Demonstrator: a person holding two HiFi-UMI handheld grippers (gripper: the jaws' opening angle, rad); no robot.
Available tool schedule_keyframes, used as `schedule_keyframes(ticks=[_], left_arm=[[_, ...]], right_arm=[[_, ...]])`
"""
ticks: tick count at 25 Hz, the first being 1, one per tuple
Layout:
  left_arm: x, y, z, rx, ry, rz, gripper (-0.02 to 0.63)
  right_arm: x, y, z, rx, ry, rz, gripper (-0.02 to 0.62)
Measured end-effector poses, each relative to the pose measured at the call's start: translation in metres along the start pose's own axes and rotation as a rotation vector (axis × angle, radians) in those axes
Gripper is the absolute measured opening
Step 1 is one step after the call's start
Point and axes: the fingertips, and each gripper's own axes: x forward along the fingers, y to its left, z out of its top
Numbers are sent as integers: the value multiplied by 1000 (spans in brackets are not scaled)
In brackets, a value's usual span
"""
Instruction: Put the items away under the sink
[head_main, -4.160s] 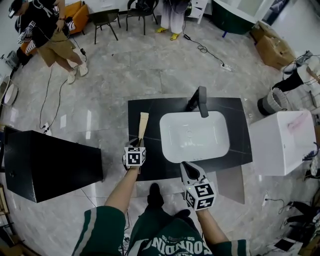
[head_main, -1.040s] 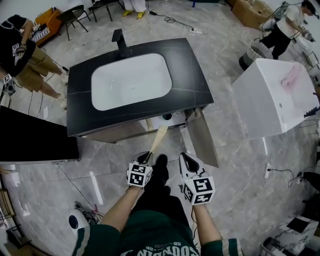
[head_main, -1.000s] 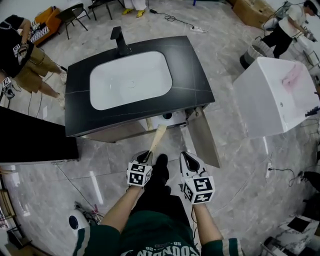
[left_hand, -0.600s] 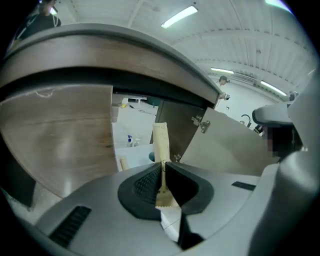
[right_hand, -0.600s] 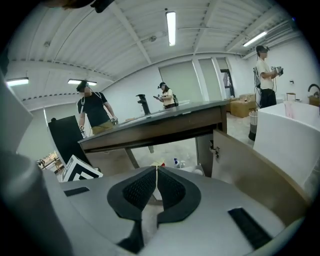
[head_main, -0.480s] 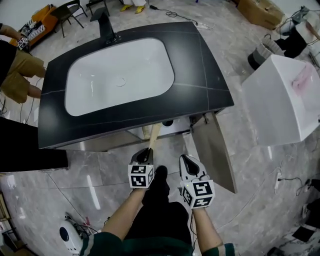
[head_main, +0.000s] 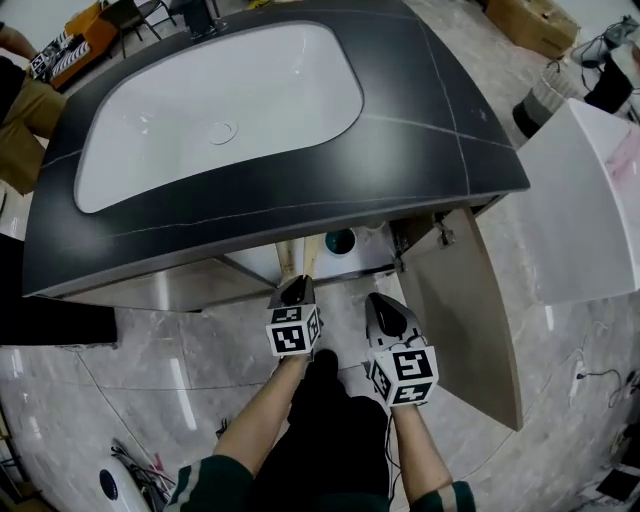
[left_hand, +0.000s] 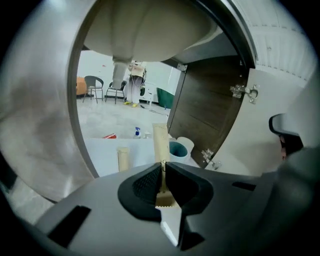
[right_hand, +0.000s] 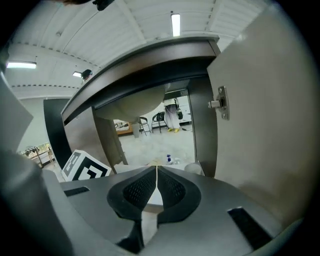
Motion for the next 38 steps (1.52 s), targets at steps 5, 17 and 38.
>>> schedule_keyframes(ticks=[5, 17, 38], left_arm=[[61, 18, -37, -62, 8, 23, 38], [126, 41, -76, -117, 41, 58, 38], [75, 16, -38, 43, -147, -20, 14]], right_arm=[[37, -23, -37, -8, -32, 4, 43], [61, -43, -89, 33, -40, 25, 43], [39, -40, -70, 22, -85, 20, 43]])
